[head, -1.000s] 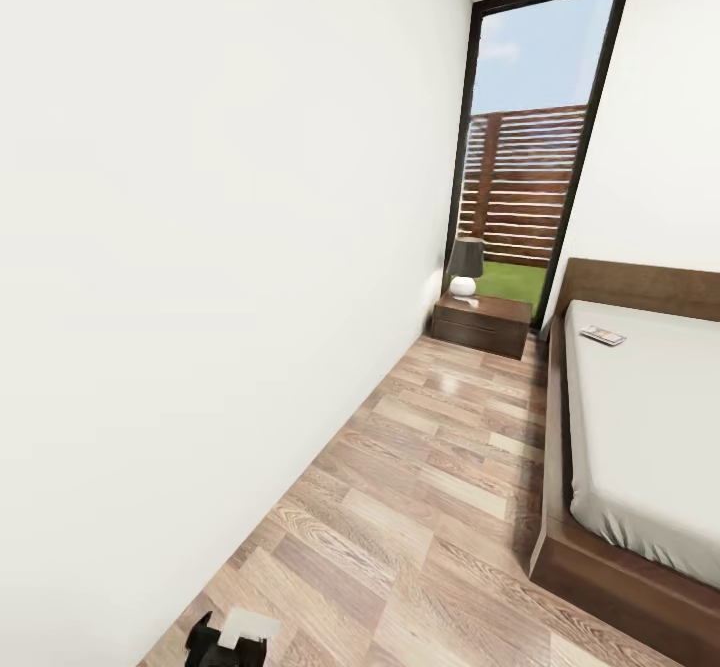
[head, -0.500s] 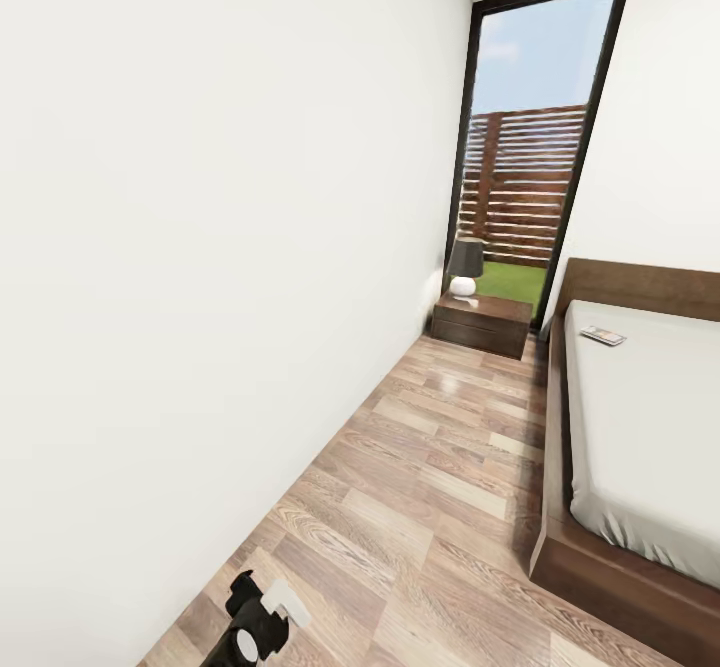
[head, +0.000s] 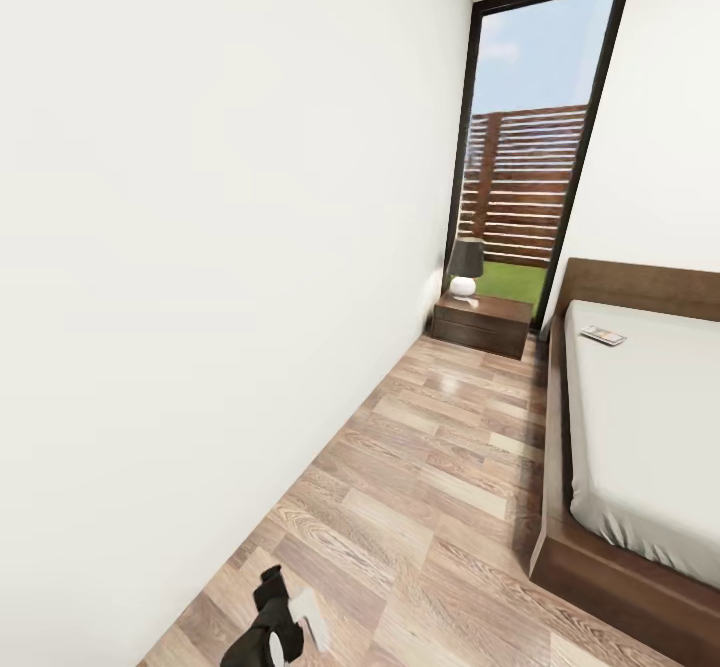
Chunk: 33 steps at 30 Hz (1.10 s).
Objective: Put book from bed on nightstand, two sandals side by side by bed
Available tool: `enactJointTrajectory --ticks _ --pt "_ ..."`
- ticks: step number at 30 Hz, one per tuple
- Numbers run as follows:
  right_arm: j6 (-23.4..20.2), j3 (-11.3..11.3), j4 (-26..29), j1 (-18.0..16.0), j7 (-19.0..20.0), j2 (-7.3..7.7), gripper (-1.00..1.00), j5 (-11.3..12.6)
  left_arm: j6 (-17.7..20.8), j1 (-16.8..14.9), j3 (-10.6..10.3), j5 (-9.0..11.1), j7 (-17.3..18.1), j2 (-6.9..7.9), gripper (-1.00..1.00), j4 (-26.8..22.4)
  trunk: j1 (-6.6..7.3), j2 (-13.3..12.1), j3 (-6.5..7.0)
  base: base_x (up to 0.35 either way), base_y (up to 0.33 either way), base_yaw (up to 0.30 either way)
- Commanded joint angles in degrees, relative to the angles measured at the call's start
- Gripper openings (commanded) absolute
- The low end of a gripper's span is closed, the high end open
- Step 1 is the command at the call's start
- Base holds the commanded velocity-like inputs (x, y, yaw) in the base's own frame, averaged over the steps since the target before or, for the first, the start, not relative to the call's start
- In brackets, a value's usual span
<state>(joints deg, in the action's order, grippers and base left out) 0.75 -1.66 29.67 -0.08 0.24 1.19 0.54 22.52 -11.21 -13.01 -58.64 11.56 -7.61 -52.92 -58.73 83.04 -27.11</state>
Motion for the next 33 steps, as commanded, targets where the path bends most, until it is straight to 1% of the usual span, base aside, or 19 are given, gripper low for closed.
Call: enactJointTrajectory --ticks 1,4,6,7,8,11,14,17,21,22,23,24,25,26,28,29,30,32,33 --pt "0.08 -0.09 0.03 -0.01 0.03 0.01 1.00 0.03 0.30 -0.16 -0.10 -2.44 0.80 -0.14 1.00 0.18 0.00 0.03 -0.06 0.000 0.000 0.000" --pt "0.08 -0.10 0.02 -0.01 0.03 0.02 1.00 0.04 0.36 -0.27 -0.13 -4.65 1.80 -0.21 1.00 0.66 0.00 0.03 -0.06 0.000 0.000 0.000" --pt "0.06 -0.10 0.03 -0.01 0.02 0.08 1.00 0.06 0.34 -0.46 -0.10 -6.35 4.86 -0.08 1.00 0.81 0.00 0.03 -0.06 0.000 0.000 0.000" --pt "0.06 -0.10 0.03 -0.01 0.02 0.09 1.00 0.06 0.34 -0.50 -0.10 -6.58 5.86 -0.05 1.00 0.81 0.00 0.03 -0.06 0.000 0.000 0.000" --pt "0.05 -0.10 0.03 -0.01 0.02 0.10 1.00 0.06 0.37 -0.55 -0.09 -6.94 7.94 -0.01 1.00 0.69 0.00 0.03 -0.06 0.000 0.000 0.000" --pt "0.05 -0.14 0.03 -0.01 0.02 0.12 1.00 0.07 0.66 -0.61 -0.07 -7.36 11.17 0.07 1.00 -0.63 0.00 0.03 -0.06 0.000 0.000 0.000" --pt "0.05 -0.17 0.03 -0.01 0.06 0.12 1.00 0.07 1.12 -0.64 -0.03 -7.63 12.42 0.23 1.00 -2.30 0.00 0.03 -0.06 0.000 0.000 0.000" --pt "-0.01 -0.20 0.04 -0.01 0.13 0.30 1.00 0.07 1.58 -0.65 -0.01 -7.90 13.24 0.76 1.00 -3.42 0.00 0.03 -0.06 0.000 0.000 0.000" --pt "-0.38 -0.40 0.10 -0.01 0.28 1.39 1.00 0.11 1.80 -0.65 -0.15 -8.02 13.66 1.09 1.00 -3.89 0.00 0.03 -0.06 0.000 0.000 0.000" --pt "-0.59 -0.54 0.35 -0.01 0.30 2.07 1.00 0.12 1.84 -0.66 -0.19 -8.04 13.76 1.14 1.00 -3.97 0.00 0.03 -0.06 0.000 0.000 0.000" --pt "-1.14 -0.96 0.73 -0.01 0.28 3.23 1.00 0.36 1.87 -0.66 -0.24 -8.05 13.84 1.18 1.00 -3.97 0.00 0.03 -0.06 0.000 0.000 0.000" --pt "-1.57 -1.07 0.88 -0.01 0.26 3.54 1.00 0.60 1.88 -0.66 -0.25 -8.05 13.86 1.18 1.00 -3.94 0.00 0.03 -0.06 0.000 0.000 0.000" --pt "-2.21 -1.16 1.04 -0.03 0.25 3.79 1.00 0.95 1.89 -0.66 -0.27 -8.06 13.87 1.18 1.00 -3.93 0.00 0.03 -0.06 0.000 0.000 0.000" --pt "-4.27 -1.28 1.63 -0.15 0.23 4.15 1.00 1.87 1.89 -0.66 -0.29 -8.04 13.89 1.19 1.00 -3.90 0.00 0.03 -0.06 0.000 0.000 0.000" --pt "-7.18 -1.36 2.60 -0.75 0.22 4.38 1.00 2.99 1.90 -0.66 -0.31 -8.05 13.90 1.19 1.00 -3.88 0.00 0.03 -0.06 0.000 0.000 0.000" --pt "-10.63 -1.42 3.76 -1.96 0.21 4.53 1.00 4.11 1.90 -0.66 -0.33 -8.06 13.93 1.16 1.00 -3.87 0.00 0.03 -0.06 0.000 0.000 0.000" --pt "-12.39 -1.43 4.32 -2.69 0.19 4.58 1.00 4.64 1.90 -0.66 -0.33 -8.06 13.98 1.13 1.00 -3.85 0.00 0.03 -0.06 0.000 0.000 0.000" --pt "-18.58 -1.48 5.75 -5.64 0.13 4.77 1.00 6.03 1.94 -0.66 -0.39 -8.06 14.90 1.06 1.00 -3.75 0.00 0.03 -0.06 0.000 0.000 0.000" --pt "-19.74 -1.48 5.96 -6.36 0.09 4.81 1.00 6.23 1.95 -0.66 -0.38 -8.06 15.34 1.05 1.00 -3.73 0.00 0.03 -0.06 0.000 0.000 0.000"
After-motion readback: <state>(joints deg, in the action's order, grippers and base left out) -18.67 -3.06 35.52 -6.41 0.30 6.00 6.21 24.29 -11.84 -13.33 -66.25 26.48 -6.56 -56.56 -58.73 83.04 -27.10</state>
